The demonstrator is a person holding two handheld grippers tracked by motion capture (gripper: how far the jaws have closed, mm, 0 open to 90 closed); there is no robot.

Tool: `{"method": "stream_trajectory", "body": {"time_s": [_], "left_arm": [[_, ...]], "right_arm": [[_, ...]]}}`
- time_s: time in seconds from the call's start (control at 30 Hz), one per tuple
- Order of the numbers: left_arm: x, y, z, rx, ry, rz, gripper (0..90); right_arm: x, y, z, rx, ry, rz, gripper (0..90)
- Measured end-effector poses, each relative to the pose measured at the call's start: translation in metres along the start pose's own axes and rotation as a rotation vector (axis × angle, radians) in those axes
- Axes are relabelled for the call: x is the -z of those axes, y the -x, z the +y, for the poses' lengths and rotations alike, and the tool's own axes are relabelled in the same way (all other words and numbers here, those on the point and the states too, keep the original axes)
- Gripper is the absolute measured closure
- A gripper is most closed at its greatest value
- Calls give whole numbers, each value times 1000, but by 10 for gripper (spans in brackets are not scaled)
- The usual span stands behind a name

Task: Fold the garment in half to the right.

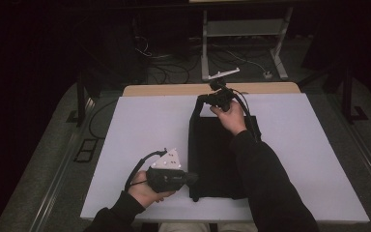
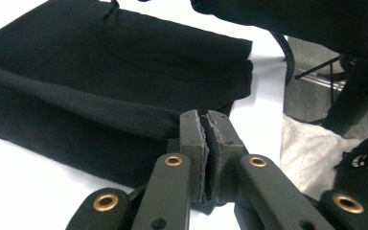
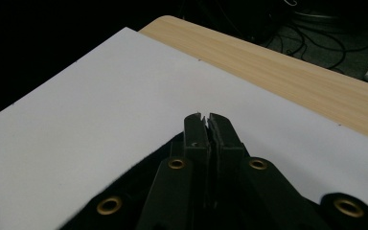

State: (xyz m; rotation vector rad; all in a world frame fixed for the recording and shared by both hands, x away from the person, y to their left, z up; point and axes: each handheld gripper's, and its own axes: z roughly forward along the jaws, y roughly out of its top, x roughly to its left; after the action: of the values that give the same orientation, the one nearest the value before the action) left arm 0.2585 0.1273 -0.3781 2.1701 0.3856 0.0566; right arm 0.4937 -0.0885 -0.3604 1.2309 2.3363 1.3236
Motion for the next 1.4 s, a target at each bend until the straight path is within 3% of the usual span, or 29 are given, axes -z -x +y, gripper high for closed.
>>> {"method": "stream_trajectory", "body": {"time_s": [0.6,0.9,1.4], "left_arm": [[-26,8,30,-31,24,-48,840],[-40,12,46,-63,14,-70,840],[-63,17,61,-87,11,-100,840]], "right_arm": [[27,24,-7,-31,22,-48,856],[40,38,-15,-55,29,-67,855],[61,59,-30,-87,39,-100,856]]}}
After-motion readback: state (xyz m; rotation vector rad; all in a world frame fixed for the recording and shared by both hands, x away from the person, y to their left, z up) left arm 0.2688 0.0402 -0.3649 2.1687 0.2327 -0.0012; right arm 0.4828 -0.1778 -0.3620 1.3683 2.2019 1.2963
